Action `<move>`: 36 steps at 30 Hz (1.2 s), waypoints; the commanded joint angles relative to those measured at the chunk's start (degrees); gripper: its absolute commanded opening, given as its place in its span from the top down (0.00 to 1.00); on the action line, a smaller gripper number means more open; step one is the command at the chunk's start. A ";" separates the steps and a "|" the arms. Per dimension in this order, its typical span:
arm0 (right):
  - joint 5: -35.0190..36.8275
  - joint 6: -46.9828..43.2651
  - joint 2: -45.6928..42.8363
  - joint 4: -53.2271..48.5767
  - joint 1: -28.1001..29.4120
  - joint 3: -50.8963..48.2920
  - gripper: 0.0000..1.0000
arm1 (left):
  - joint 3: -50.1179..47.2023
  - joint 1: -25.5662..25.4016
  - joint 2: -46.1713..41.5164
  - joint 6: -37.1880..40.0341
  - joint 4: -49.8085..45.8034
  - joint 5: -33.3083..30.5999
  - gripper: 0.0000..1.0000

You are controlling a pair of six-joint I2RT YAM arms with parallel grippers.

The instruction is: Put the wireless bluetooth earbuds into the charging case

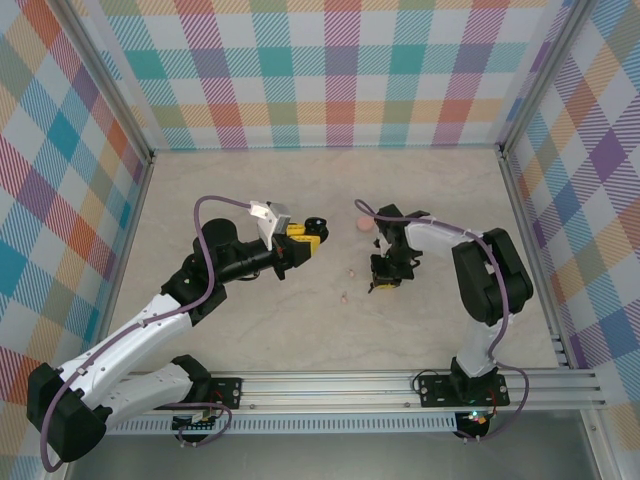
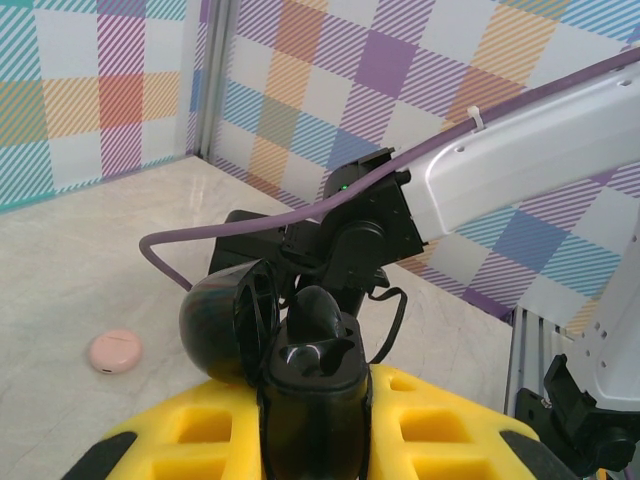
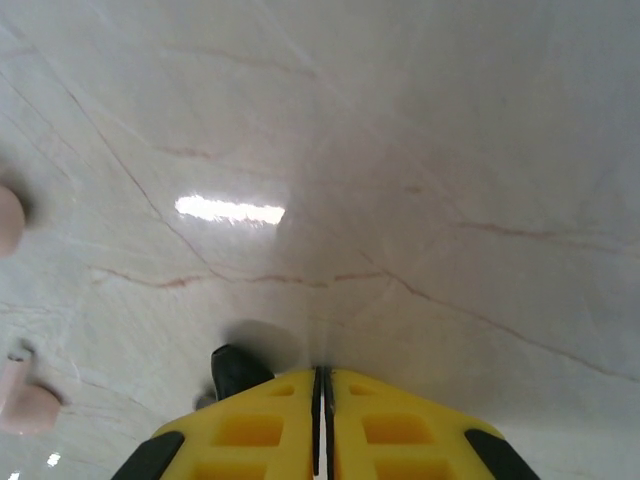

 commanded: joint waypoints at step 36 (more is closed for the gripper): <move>-0.18 18.87 -0.24 4.22 3.53 0.17 0.65 | 0.32 -0.70 -1.07 0.69 0.01 1.24 0.81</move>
